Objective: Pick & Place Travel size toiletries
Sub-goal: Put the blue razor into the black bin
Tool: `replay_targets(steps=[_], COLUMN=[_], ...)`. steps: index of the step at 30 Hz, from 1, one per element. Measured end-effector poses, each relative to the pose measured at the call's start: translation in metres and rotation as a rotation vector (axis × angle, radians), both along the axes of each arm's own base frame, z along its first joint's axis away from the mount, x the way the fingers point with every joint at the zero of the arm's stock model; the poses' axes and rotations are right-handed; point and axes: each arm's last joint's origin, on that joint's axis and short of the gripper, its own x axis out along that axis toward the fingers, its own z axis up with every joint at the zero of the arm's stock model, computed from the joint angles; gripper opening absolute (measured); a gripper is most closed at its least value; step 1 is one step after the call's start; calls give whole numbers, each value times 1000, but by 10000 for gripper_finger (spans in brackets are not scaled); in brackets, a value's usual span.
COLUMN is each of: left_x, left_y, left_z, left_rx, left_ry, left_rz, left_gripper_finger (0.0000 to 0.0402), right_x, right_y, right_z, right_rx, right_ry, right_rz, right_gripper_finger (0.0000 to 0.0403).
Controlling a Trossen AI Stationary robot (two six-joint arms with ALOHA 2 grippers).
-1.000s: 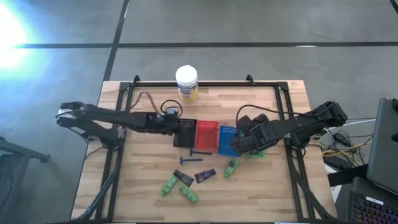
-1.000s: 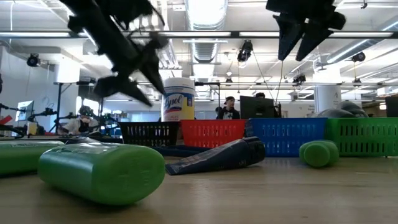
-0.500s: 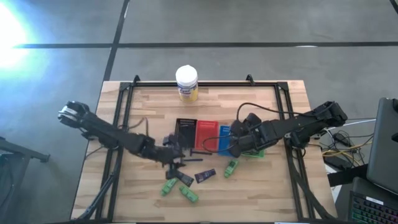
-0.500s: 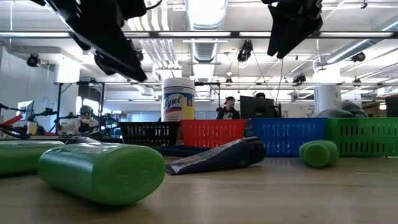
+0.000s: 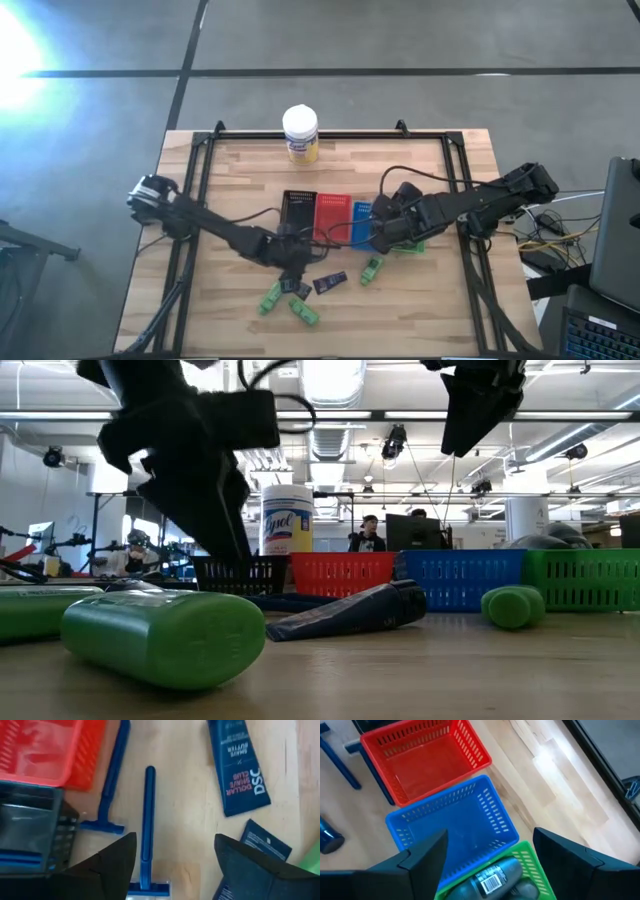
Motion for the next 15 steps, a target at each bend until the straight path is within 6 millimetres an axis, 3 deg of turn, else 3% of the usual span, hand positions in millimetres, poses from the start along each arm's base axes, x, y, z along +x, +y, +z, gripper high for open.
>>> replay_targets(steps=[10, 15], left_x=[6, 9], left_y=[22, 26], left_z=[-17, -23], left_rx=[1, -55], left_ry=[92, 133], left_rz=[31, -60], left_gripper_finger=[245, 228], right_x=[-1, -1], right_y=[0, 0], right_z=[0, 0], right_rx=[-9, -10], right_ry=[12, 15], right_rz=[0, 3], right_gripper_finger=[319, 330])
